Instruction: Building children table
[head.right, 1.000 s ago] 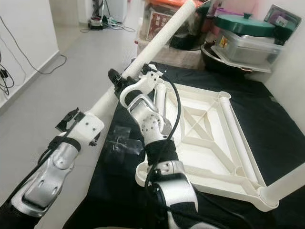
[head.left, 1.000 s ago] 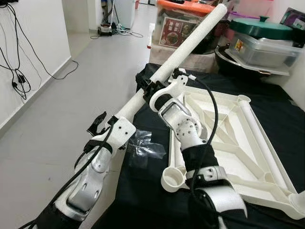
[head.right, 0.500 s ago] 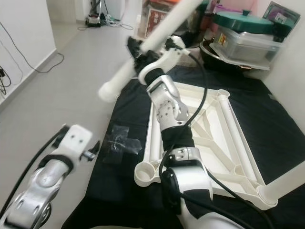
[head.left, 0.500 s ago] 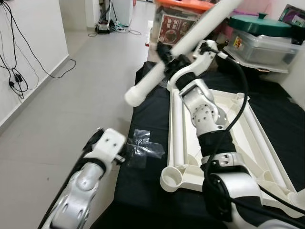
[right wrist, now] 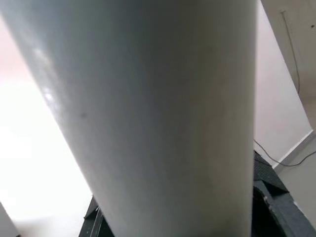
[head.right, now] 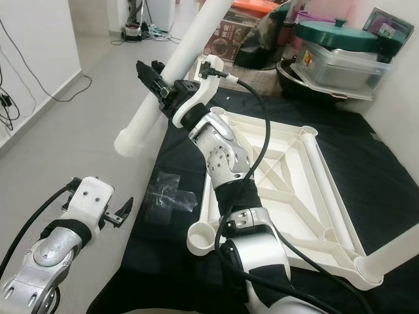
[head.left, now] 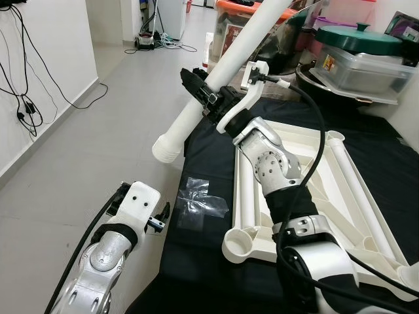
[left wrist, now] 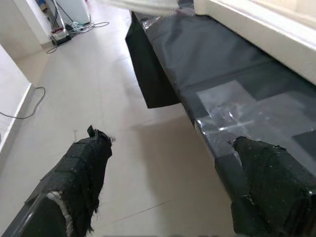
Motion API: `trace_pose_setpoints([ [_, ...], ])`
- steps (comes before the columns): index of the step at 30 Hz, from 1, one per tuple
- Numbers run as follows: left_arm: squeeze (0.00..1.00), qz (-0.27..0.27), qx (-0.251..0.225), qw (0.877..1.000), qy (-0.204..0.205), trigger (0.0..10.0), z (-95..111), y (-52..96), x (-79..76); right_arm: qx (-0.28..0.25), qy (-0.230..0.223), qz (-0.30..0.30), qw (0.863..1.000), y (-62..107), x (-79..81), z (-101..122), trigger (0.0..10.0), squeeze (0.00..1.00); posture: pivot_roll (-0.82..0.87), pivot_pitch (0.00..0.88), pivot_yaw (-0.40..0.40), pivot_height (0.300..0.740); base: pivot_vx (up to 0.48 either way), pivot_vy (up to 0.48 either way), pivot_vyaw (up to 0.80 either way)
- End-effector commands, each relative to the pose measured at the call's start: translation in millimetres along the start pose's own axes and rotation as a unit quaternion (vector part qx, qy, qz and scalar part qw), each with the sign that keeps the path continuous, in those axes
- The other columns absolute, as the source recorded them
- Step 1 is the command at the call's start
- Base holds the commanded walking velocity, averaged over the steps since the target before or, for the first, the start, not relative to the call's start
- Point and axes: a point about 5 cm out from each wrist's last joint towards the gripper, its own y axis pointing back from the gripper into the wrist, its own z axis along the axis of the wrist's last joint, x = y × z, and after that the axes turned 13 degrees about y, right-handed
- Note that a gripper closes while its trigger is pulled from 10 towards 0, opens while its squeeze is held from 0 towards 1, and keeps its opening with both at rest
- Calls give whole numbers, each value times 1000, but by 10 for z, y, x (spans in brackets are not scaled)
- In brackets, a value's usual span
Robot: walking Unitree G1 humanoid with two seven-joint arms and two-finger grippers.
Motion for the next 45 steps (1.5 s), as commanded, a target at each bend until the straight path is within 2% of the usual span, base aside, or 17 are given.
trace_pose_setpoints([
  [1, 0, -5, -4, 1000, 12, 10000, 3, 11, -14, -7, 10, 2, 1000, 26, -26, 59, 0, 0, 154, 0, -149, 740, 0, 0, 0],
  [7, 0, -10, -13, 1000, 22, 10000, 27, 0, -14, -5, 9, 12, 1000, 44, 0, 34, 0, 0, 154, 0, -149, 740, 0, 0, 0],
  [9, 0, -43, -19, 999, 17, 10000, 45, 11, -56, -3, 3, 48, 999, 61, 89, 10, 0, 0, 152, 0, -144, 740, 0, 0, 0],
  [12, 0, -56, -19, 998, 16, 10000, 44, 21, -69, -2, 1, 68, 998, 72, 134, -1, 0, 0, 151, 0, -143, 740, 0, 0, 0],
  [14, 0, -83, -18, 996, 12, 10000, 46, 46, -80, 7, -3, 107, 994, 103, 211, -35, 0, 0, 153, 0, -146, 740, 0, 0, 0],
  [17, 0, -85, -18, 996, 12, 10000, 47, 49, -80, 9, -3, 109, 994, 108, 215, -44, 0, 0, 153, 0, -146, 740, 0, 0, 0],
  [20, 0, -88, -18, 996, 12, 10000, 42, 51, -84, 12, 1, 107, 994, 114, 207, -53, 0, 0, 153, 0, -146, 740, 0, 0, 0],
  [21, 0, -91, -17, 996, 20, 10000, 31, 60, -103, 20, 20, 73, 997, 114, 131, -54, 0, 0, 146, 0, -145, 740, 0, 0, 0],
  [23, 0, -91, -17, 996, 20, 10000, 31, 60, -103, 20, 20, 73, 997, 114, 131, -54, 0, 0, 146, 0, -145, 740, 0, 0, 0],
  [25, 0, -85, -14, 995, 42, 10000, -1, 84, -114, 43, 64, 7, 997, 132, -8, -63, 0, 0, 140, 0, -144, 740, 0, 0, 0],
  [26, 0, -78, -14, 995, 55, 10000, -14, 99, -105, 60, 84, -14, 995, 148, -40, -89, 10000, 0, 135, 0, -145, 740, 0, 0, 0],
  [31, 0, -66, -14, 995, 72, 10000, -27, 117, -88, 76, 98, -31, 992, 183, -45, -123, 10000, 0, 138, 0, -148, 740, 0, 0, 0],
  [33, 0, -59, -14, 994, 87, 10000, -35, 140, -86, 94, 68, -39, 992, 249, 8, -216, 10000, 0, 138, 0, -151, 740, 0, 0, -400],
  [37, 0, -64, -15, 993, 98, 10000, -31, 154, -98, 100, 54, -34, 993, 302, 54, -261, 10000, 0, 136, 0, -151, 740, 0, 311, -781],
  [42, 0, -49, -37, 994, 87, 10000, 6, 122, -72, 93, 83, 13, 992, 337, 163, -253, 10000, 0, 125, 0, -146, 740, 0, 96, -154],
  [45, 0, -49, -38, 994, 91, 10000, 7, 118, -81, 93, 88, 19, 992, 337, 183, -254, 10000, 0, 122, 0, -144, 740, 0, 0, 0],
])
